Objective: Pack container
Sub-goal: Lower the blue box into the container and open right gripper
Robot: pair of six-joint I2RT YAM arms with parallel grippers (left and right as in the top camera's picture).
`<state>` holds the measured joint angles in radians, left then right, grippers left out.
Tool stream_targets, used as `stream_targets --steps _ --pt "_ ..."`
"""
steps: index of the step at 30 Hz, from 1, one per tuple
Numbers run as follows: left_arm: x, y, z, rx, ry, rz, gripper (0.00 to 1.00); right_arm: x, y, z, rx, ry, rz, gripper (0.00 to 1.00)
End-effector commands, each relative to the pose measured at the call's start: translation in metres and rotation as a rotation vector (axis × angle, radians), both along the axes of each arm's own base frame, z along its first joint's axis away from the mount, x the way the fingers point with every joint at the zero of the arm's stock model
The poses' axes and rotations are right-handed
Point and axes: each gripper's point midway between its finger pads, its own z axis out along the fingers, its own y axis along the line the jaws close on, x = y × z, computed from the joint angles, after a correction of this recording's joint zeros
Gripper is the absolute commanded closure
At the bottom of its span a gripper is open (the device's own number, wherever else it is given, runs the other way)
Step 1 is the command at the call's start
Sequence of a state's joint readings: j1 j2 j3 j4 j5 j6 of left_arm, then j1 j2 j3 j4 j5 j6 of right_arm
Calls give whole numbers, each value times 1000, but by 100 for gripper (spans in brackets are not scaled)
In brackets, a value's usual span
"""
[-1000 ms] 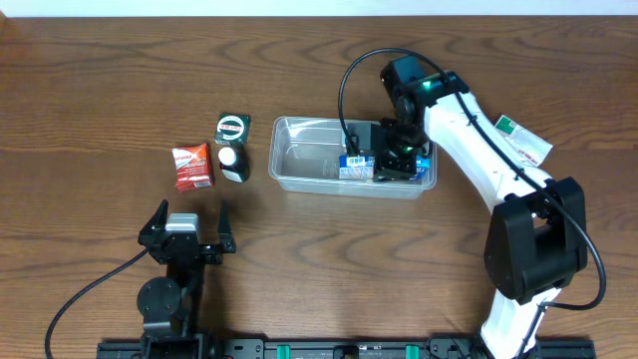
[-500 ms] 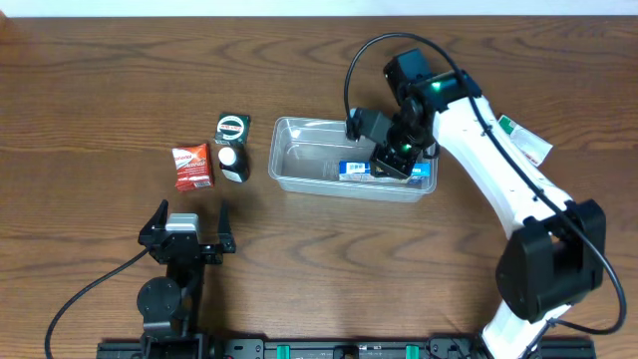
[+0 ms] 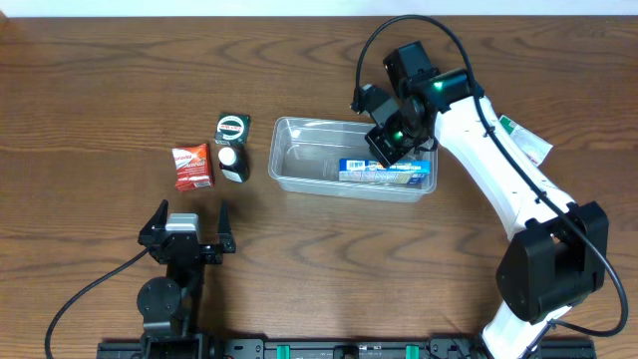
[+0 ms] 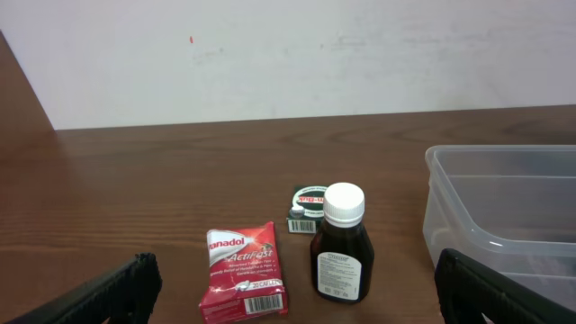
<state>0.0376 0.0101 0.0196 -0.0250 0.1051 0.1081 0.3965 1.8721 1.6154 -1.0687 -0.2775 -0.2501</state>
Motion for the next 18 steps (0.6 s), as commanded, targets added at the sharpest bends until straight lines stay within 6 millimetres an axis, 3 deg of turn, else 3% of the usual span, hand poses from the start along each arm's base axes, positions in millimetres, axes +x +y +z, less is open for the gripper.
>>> stream_targets --steps 1,8,18 --pt "-1 -2 -15 -6 45 -14 2 7 -5 5 -29 -20 -104 99" --pt "-1 -2 -15 -5 45 -14 2 5 -13 -3 -64 -7 -135 99" --pt "-1 -2 -15 -5 45 -14 2 -16 -21 -28 -97 77 -131 99"
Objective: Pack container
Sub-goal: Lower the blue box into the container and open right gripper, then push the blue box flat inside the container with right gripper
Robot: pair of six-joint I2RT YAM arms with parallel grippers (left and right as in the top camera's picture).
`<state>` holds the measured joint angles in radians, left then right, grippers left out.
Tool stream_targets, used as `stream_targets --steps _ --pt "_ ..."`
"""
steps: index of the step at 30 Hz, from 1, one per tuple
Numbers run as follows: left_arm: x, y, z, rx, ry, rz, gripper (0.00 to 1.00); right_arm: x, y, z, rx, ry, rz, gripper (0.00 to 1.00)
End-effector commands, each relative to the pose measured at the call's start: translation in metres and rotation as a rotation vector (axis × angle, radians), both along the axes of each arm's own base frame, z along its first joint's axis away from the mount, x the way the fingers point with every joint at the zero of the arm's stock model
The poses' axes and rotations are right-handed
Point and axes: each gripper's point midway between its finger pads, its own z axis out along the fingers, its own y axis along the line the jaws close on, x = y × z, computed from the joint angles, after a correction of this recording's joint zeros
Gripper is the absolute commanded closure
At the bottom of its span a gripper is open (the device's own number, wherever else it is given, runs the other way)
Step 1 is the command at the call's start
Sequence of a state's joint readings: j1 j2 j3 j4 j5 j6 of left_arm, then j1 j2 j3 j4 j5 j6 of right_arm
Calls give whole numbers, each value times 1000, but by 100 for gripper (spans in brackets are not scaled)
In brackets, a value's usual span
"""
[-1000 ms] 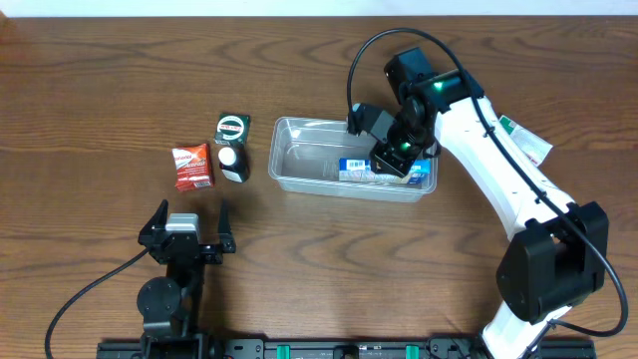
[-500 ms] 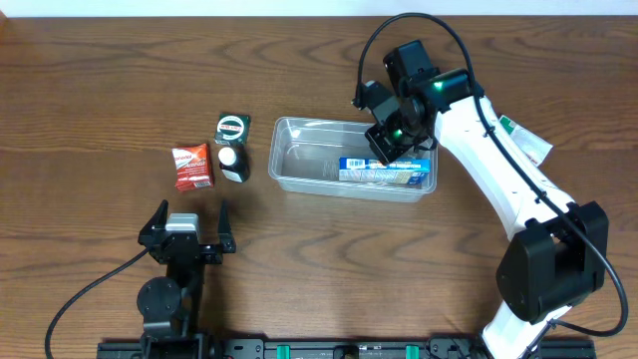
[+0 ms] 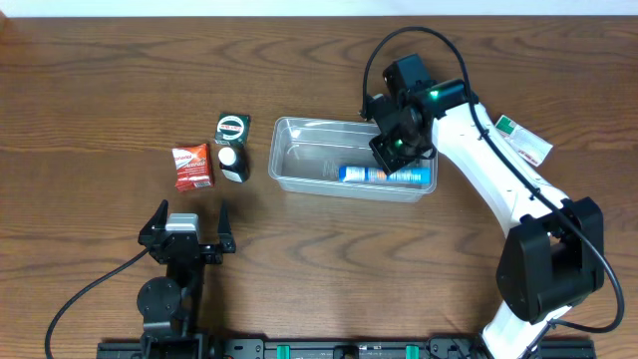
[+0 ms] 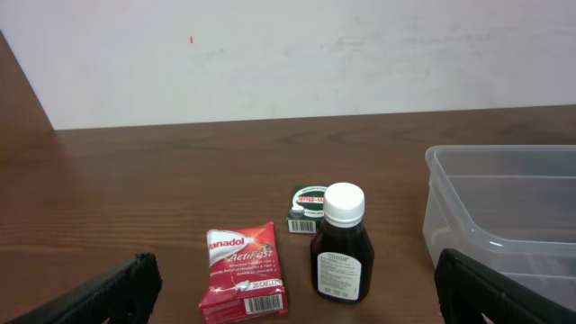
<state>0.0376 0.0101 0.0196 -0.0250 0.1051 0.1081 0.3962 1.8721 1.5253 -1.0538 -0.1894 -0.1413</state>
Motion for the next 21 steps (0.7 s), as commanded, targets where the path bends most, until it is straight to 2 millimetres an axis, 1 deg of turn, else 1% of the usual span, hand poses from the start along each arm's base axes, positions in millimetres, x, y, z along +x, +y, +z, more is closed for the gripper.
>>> stream_targets --steps 1,14,21 --pt "-1 -2 -15 -6 45 -14 2 -7 0 1 3 16 -8 99" --pt "-1 -2 -15 -5 45 -14 2 -36 11 10 86 141 7 99" --pt "-1 -2 -15 -5 45 -14 2 -35 11 26 99 114 2 99"
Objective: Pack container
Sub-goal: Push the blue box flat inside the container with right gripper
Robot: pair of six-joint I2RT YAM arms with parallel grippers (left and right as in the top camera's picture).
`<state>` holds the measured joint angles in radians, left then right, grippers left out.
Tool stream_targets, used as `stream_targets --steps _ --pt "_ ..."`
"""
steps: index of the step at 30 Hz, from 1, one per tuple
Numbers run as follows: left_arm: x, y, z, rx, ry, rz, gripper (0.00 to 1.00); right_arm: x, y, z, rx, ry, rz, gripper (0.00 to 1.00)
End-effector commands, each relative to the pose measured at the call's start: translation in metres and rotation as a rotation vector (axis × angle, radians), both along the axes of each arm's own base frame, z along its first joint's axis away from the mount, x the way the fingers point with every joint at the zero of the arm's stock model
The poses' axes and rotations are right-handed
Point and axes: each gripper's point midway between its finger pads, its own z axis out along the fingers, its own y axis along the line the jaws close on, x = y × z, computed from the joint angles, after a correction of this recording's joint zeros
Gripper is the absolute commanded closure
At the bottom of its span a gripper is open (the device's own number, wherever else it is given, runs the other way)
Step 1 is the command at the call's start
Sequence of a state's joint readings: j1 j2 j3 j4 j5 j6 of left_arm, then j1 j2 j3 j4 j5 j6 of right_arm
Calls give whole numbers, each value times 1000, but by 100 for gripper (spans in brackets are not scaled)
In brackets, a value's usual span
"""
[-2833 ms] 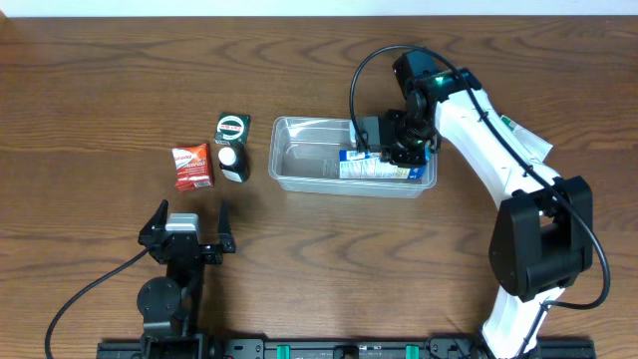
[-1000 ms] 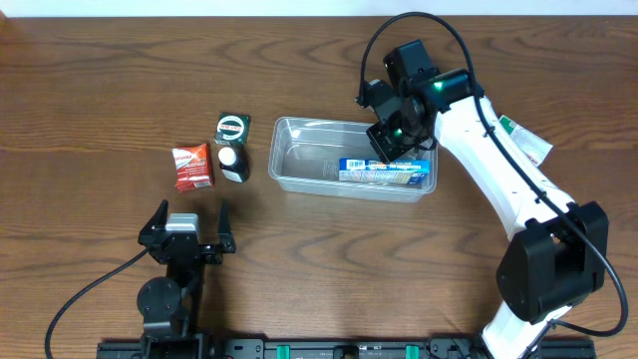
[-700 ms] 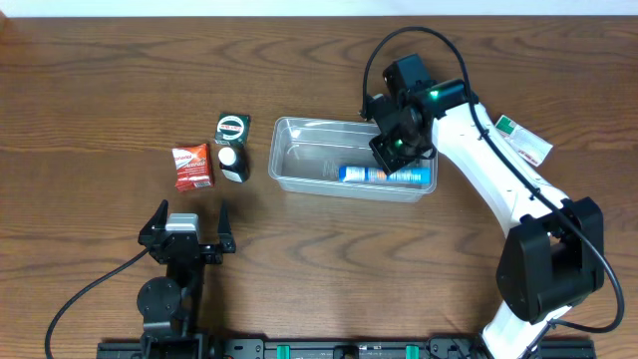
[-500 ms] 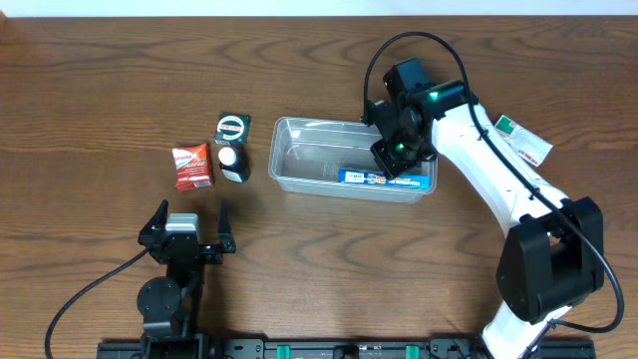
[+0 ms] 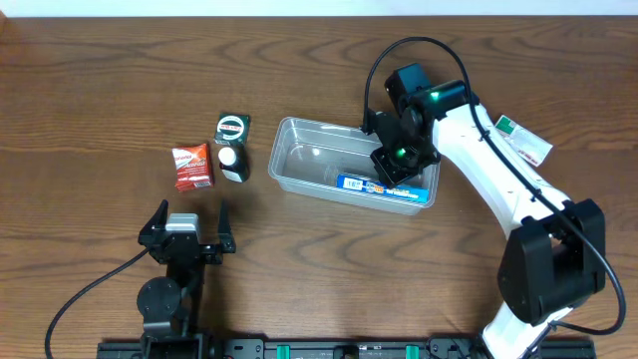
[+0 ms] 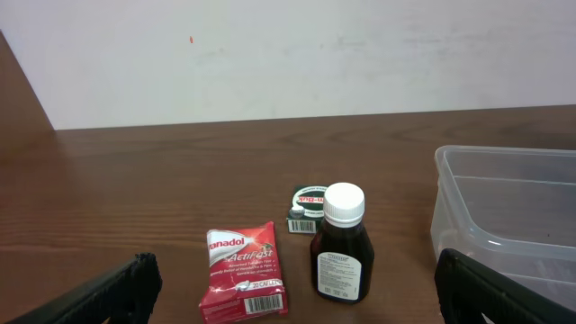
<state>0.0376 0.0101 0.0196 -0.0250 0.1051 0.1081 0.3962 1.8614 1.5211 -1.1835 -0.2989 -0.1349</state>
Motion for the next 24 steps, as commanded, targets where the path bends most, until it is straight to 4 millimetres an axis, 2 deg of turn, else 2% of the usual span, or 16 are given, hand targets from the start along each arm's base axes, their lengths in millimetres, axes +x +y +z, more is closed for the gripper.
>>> stream_targets --steps 1,13,24 --pt "-1 -2 -15 -6 45 -14 2 2 7 23 46 -45 -8 99" --pt "-1 -2 -15 -5 45 -14 2 -12 5 18 25 2 2 99" --pt "-1 -2 -15 -6 45 -14 2 -20 1 -18 13 18 3 99"
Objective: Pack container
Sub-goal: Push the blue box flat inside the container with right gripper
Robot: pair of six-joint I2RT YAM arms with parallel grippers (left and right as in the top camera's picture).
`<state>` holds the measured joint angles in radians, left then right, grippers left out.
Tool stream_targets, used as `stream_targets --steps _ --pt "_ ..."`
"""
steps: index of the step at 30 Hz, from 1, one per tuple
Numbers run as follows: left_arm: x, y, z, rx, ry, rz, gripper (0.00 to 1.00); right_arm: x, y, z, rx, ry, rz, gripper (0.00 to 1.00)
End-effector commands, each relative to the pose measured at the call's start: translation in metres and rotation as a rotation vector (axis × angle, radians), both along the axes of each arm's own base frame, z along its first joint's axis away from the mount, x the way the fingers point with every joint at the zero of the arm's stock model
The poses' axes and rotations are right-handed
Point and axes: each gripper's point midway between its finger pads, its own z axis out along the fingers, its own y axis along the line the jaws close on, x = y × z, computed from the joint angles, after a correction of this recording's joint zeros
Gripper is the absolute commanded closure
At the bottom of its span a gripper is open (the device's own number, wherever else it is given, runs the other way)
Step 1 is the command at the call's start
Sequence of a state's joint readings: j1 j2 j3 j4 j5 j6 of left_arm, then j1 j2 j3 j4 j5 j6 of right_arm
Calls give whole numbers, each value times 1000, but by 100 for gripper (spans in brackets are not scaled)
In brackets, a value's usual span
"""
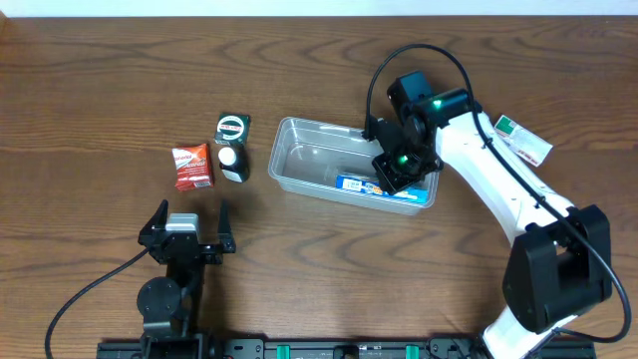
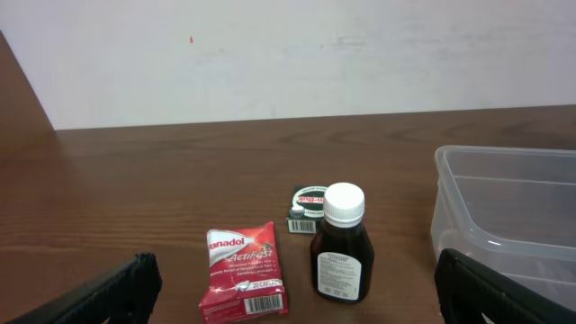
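Note:
A clear plastic container lies at the table's centre; its corner shows in the left wrist view. A blue box lies flat along its near side. My right gripper is down inside the container over the box's right half and looks shut on it, though the fingers are hidden under the wrist. To the left of the container are a red Panadol sachet, a dark bottle with a white cap and a small green box. My left gripper stands open in front of them.
A white and green packet lies on the table at the far right, beyond the right arm. A black cable loops above the right wrist. The wall closes off the table's far edge in the left wrist view.
The right gripper has shifted very slightly within the container, the blue box with it. The left arm and the items on the left are unchanged.
First the right gripper held the blue box over the container's right end. Then the box was low inside the container. By the following moment box and gripper sat nearer the front wall and the container had shifted a little to the right, where it remains.

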<state>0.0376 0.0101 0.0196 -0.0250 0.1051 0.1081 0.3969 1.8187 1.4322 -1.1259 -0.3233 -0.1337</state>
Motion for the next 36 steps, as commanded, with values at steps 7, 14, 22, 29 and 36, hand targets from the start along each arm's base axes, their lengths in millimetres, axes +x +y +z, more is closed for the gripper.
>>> stream_targets --steps 7,14,22,29,36 --pt "-1 -2 -15 -5 45 -14 2 1 -8 -26 -64 -46 9 99" --pt "-1 -2 -15 -6 45 -14 2 11 -12 -33 -97 -98 33 99" --pt "-1 -2 -15 -6 45 -14 2 45 -34 -33 -192 -231 -13 99" --pt "-1 -2 -15 -5 45 -14 2 78 -50 -29 -219 -347 -35 99" --pt "-1 -2 -15 -5 45 -14 2 98 -61 -32 -221 -404 -30 99"
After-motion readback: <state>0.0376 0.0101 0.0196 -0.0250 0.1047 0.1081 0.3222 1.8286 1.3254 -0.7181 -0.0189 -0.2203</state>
